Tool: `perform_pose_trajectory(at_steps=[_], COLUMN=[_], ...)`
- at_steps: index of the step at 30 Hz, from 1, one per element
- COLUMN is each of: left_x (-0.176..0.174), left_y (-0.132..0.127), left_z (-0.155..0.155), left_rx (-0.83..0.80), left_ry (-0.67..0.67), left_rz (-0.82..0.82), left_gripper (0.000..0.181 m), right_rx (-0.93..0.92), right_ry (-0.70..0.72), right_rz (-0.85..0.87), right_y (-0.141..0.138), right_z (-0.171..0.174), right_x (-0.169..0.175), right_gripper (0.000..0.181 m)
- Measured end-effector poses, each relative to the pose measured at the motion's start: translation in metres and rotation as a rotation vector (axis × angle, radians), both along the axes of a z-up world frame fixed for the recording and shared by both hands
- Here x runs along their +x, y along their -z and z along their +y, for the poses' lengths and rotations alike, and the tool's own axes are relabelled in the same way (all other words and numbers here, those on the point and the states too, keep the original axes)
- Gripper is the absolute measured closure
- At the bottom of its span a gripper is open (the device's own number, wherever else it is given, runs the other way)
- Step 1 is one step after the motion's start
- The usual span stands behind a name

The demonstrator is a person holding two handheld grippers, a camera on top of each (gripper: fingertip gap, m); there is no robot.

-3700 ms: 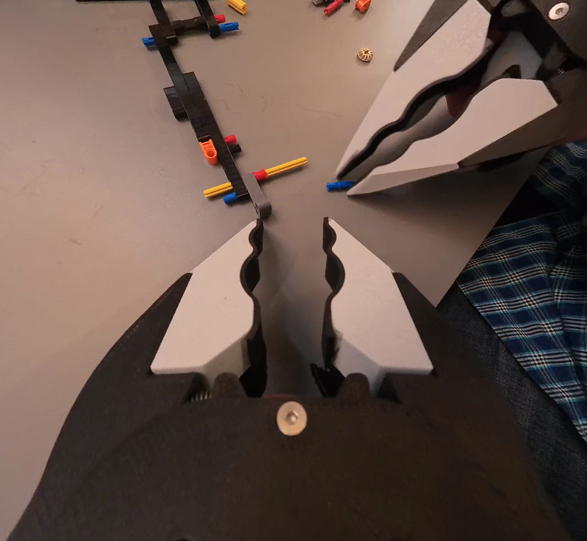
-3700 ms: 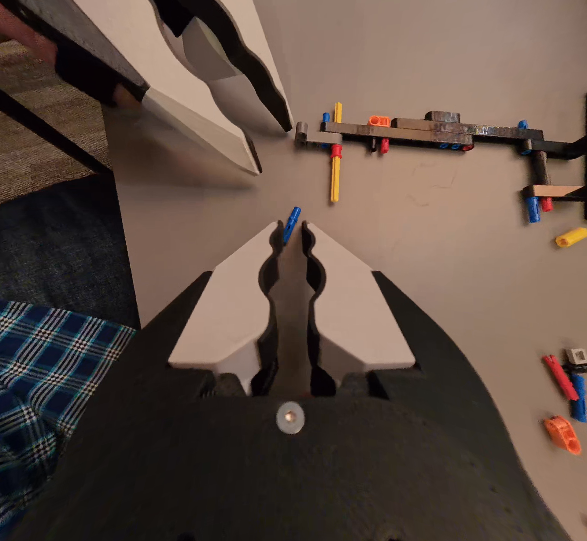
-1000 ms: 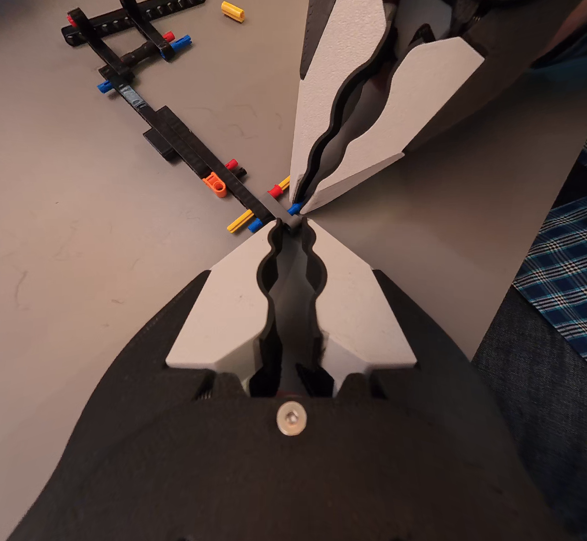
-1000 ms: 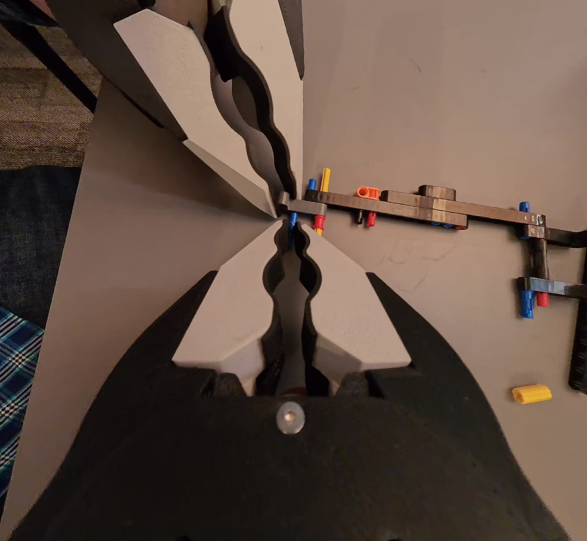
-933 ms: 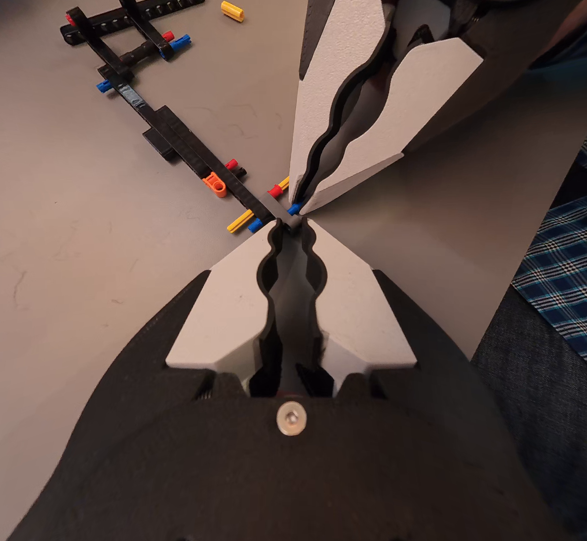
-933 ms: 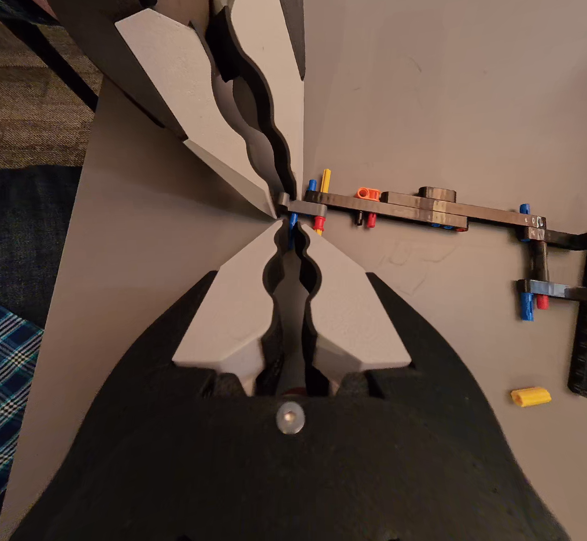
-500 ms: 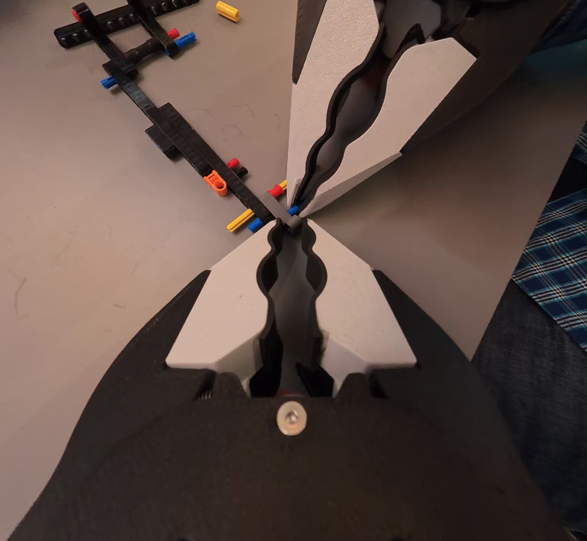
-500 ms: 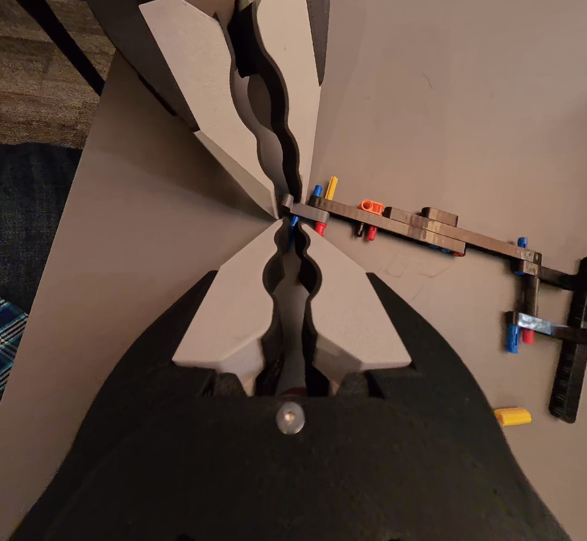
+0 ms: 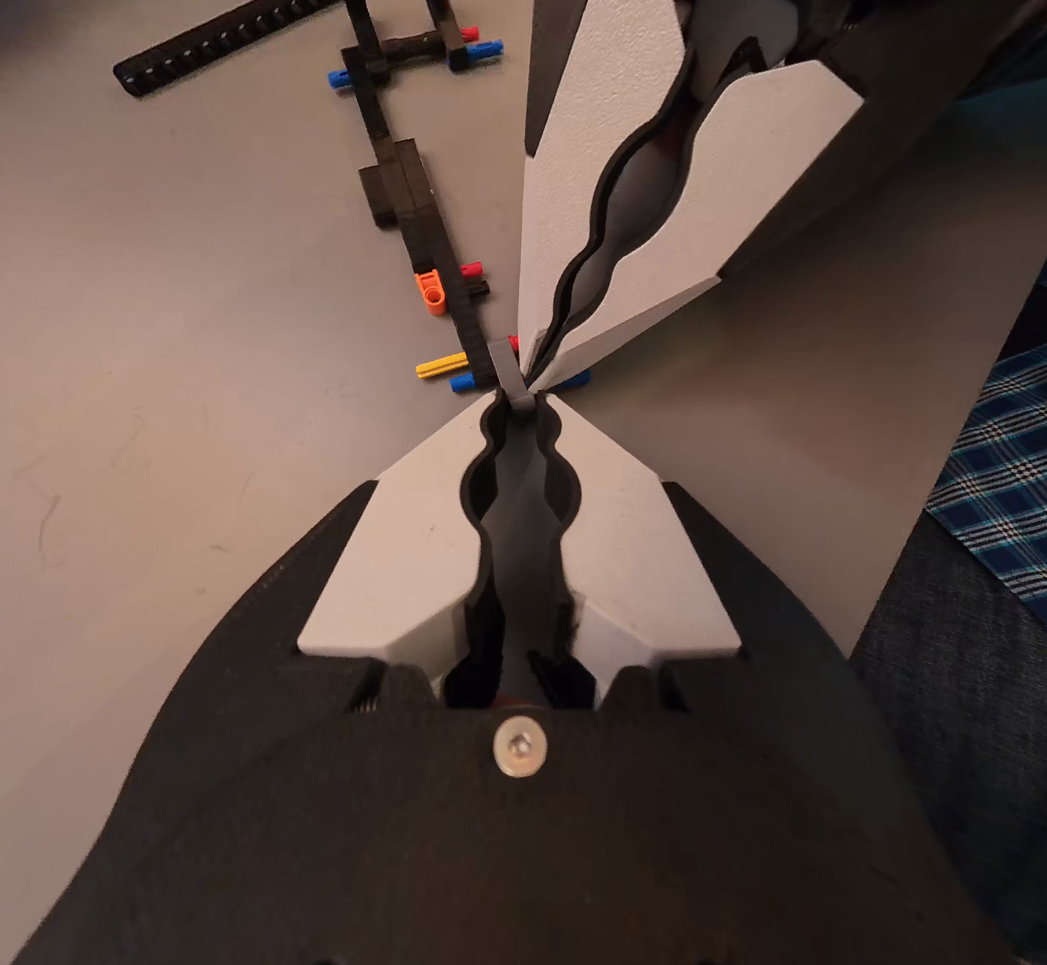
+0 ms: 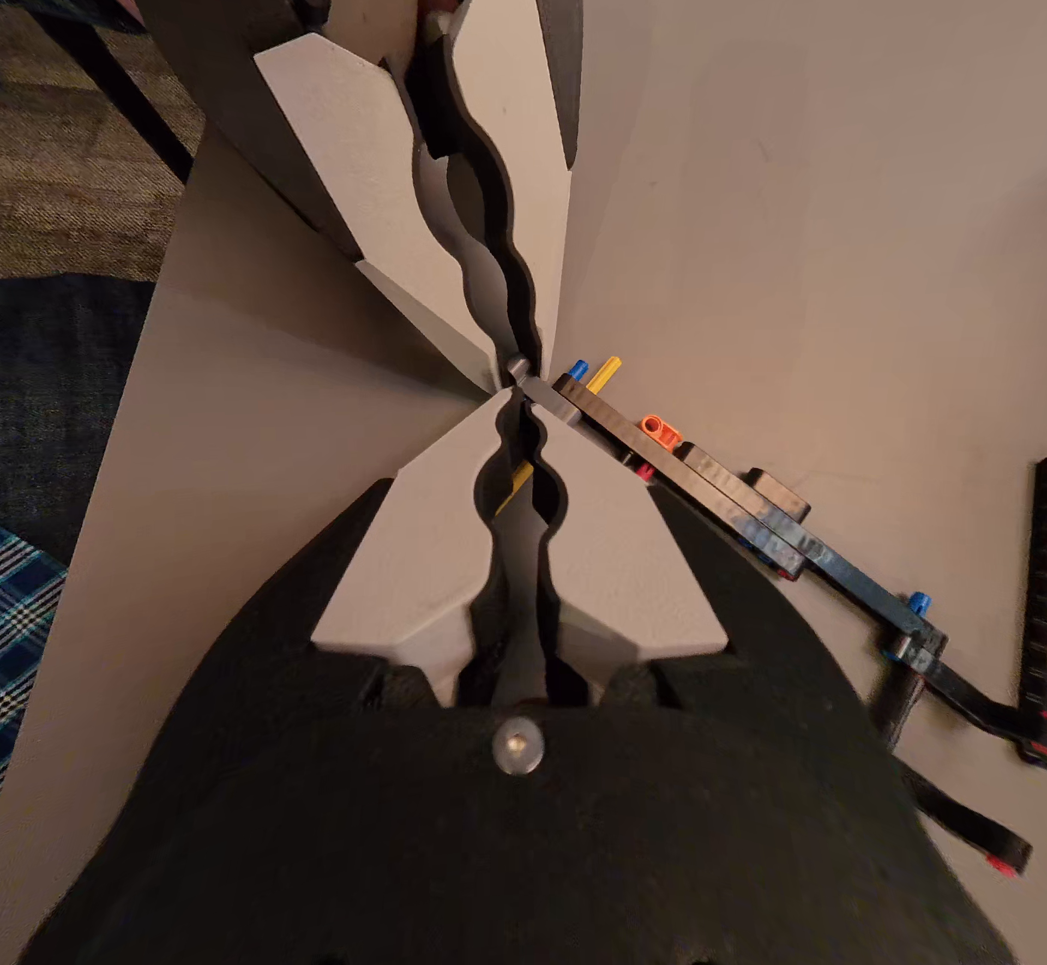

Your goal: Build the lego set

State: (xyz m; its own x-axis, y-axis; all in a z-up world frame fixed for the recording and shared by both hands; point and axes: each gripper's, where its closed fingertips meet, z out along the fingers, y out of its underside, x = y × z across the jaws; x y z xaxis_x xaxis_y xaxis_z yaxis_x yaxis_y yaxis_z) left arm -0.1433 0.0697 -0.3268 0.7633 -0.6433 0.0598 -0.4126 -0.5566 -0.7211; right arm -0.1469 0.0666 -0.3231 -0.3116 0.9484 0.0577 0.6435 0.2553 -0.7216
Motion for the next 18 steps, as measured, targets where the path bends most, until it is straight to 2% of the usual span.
perform_pose_trajectory(at_steps=[5,13,18], left_x=[0.001,0.001,0.001], left_y=[0.000,0.000,0.000], left_z=[0.001,0.002,0.004], left_rx=[0.012,0.007,0.016], left_ry=[-0.006,-0.008,-0.036], left_rz=[0.014,0.005,0.020], left_gripper=[0.174,0.174,0.175], right_rx=[-0.039,-0.018,-0.055], right_ry=[0.010,-0.062,-0.013], right_rz=[0.010,-0.004,-0.029], right_y=[-0.003,-0.021,-0.020], right_z=[0.001,-0.003,-0.009], right_x=[0.005,0.020,0.029], right_gripper=[0.181,0.172,0.171])
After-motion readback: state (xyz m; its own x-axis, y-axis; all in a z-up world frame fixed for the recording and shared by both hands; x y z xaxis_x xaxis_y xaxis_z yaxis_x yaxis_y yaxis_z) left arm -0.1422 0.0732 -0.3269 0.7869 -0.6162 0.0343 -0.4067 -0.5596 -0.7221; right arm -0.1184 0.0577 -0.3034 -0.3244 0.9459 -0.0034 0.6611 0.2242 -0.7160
